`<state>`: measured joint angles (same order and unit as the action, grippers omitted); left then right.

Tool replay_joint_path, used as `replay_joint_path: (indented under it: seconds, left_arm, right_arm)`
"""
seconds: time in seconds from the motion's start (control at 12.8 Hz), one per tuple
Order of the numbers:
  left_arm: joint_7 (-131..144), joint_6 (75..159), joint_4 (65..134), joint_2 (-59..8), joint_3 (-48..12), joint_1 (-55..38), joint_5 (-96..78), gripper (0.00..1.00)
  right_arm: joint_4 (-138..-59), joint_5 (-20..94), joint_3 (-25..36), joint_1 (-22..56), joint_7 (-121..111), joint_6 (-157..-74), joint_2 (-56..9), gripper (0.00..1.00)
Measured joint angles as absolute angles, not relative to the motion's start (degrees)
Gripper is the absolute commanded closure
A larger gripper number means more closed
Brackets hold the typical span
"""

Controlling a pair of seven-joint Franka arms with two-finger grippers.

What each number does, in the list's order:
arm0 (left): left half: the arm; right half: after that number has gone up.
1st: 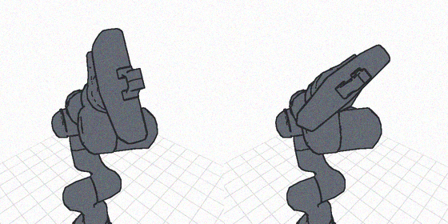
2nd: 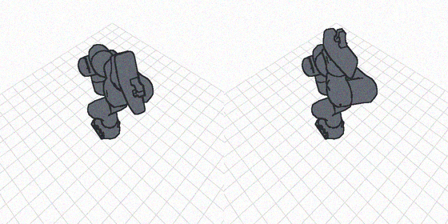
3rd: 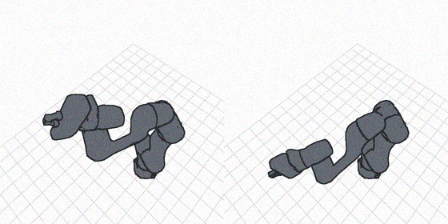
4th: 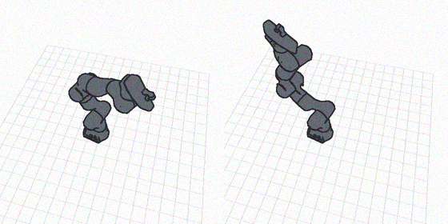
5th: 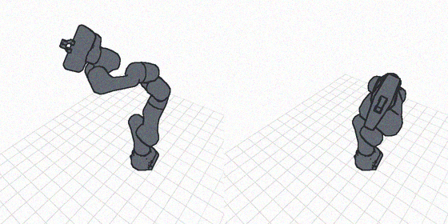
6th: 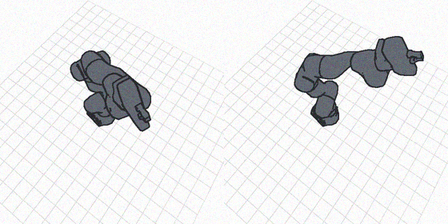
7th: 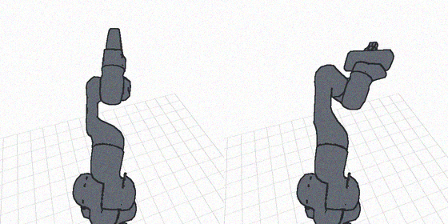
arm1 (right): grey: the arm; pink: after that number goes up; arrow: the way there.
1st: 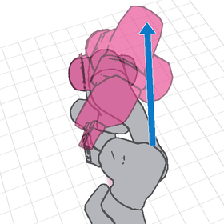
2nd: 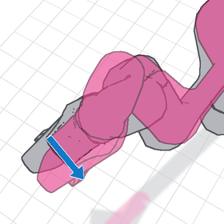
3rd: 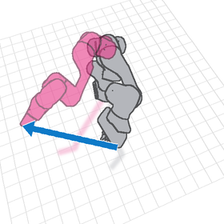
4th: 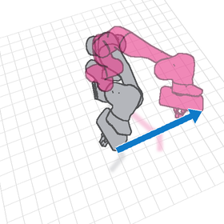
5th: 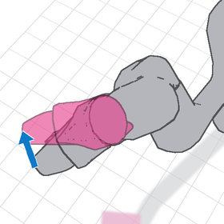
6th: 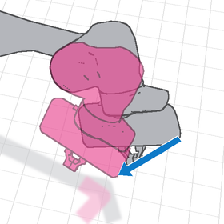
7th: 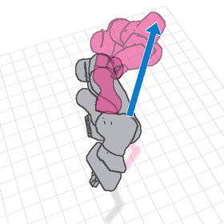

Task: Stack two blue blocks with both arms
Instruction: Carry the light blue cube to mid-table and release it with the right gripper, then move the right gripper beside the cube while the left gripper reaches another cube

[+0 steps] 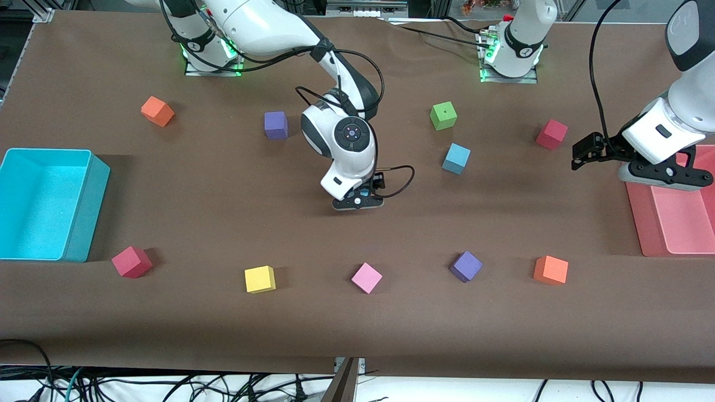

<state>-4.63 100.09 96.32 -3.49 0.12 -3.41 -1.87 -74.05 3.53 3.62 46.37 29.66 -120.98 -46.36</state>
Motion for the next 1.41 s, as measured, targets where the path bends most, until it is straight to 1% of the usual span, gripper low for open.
replay_joint_path:
  seconds: [0.16, 0.31, 0.47, 0.62, 0.78, 1.09, 1.25, 1.41]
  left_arm:
    - [-4.63, 100.08, 96.31, -3.5, 0.11, -3.41, -1.87, 0.0]
    - [-4.63, 100.07, 96.31, -3.5, 0.1, -3.41, -1.87, 0.0]
    - [-4.63, 100.07, 96.32, -3.5, 0.1, -3.41, -1.87, 0.0]
    - [-4.63, 100.07, 96.31, -3.51, 0.1, -3.41, -1.87, 0.0]
    - [-4.63, 99.86, 96.31, -3.51, 0.1, -3.41, -1.87, 0.0]
    - [-4.63, 97.95, 96.32, -3.6, 0.1, -3.39, -1.87, 0.0]
    - [-4.63, 96.57, 96.36, -4.61, 0.08, -3.4, -1.87, 0.0]
    - [-4.65, 96.31, 96.36, -6.05, -0.03, -3.41, -2.1, 0.0]
  right_arm:
    - [-74.04, 3.55, 4.89, 44.93, 16.81, -117.83, -44.1, 0.0]
    - [-74.27, 3.63, 5.52, 41.7, 3.05, -114.91, -42.05, 0.0]
    - [-75.81, 5.54, 5.54, 38.17, -10.0, -114.04, -40.66, 0.0]
    - [-77.54, 9.27, 5.56, 36.48, -20.59, -114.57, -40.47, 0.0]
    - [-80.37, 13.66, 5.56, 34.99, -30.64, -118.52, -40.48, 0.0]
    - [-89.75, 25.63, 5.0, 34.11, -44.68, -133.34, -40.64, 0.0]
    - [-93.62, 29.83, 2.6, 34.17, -48.55, -141.2, -40.65, 0.0]
    - [-96.8, 33.42, 0.17, 34.49, -53.11, -146.84, -40.66, 0.0]
